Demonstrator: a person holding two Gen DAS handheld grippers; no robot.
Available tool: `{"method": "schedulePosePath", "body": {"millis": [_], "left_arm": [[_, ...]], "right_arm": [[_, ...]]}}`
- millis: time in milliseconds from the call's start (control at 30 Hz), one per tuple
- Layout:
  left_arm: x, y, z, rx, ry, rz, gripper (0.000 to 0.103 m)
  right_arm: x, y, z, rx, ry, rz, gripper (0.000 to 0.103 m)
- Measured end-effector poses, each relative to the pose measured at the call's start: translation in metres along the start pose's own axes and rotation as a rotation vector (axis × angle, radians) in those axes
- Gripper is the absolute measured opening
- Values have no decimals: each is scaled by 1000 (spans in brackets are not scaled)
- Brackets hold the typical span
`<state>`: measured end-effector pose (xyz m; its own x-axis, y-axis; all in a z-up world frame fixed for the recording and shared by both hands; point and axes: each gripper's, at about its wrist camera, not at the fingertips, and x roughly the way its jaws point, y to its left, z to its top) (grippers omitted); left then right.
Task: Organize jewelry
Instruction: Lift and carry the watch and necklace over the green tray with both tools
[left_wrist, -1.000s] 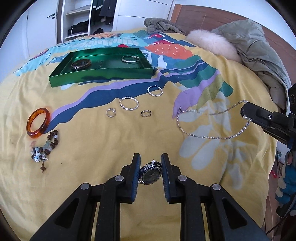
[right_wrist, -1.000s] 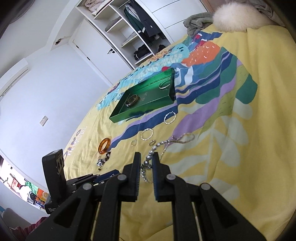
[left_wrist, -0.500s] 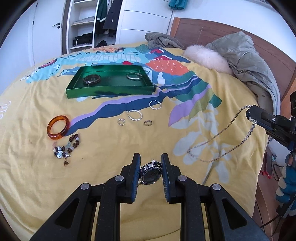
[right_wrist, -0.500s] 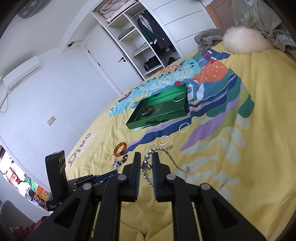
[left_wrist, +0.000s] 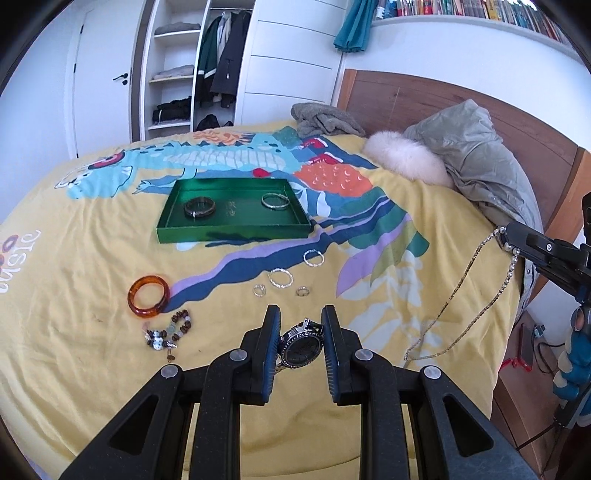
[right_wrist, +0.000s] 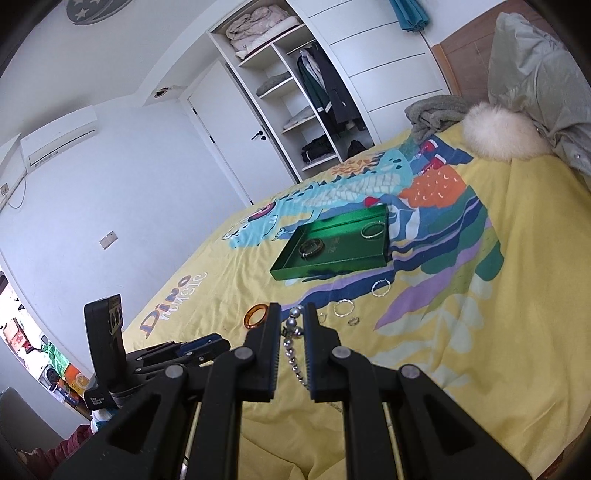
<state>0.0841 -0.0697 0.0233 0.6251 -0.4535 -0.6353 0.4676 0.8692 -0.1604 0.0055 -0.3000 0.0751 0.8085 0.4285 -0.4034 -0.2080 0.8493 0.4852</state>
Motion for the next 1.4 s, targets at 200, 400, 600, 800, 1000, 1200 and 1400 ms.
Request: {"method": "schedulePosePath", "body": {"millis": [200,400,600,800,1000,1200,1400], "left_arm": [[-28,5,37,0,-58,18,22],[-54,8,80,14,-109,17,22],[-74,13,122,24,-166,20,22],[-78,18,158,41,-206,36,22],[-50,32,187,43,-204,47,22],[27,60,198,17,-117,64,22],[134,93,199,-28,7,83,22]], "right_arm": [[-13,24,32,-53,-40,-2,11],[-20,51,77,-104,-84,3,11],[-22,75,125,-145,-135,2,11],[-15,96,168,-187,-174,2,11],[21,107,203,-221,-176,3,11],[96,78,213,-193,-108,1,11],[203,25,203,-145,4,-2,11]]}}
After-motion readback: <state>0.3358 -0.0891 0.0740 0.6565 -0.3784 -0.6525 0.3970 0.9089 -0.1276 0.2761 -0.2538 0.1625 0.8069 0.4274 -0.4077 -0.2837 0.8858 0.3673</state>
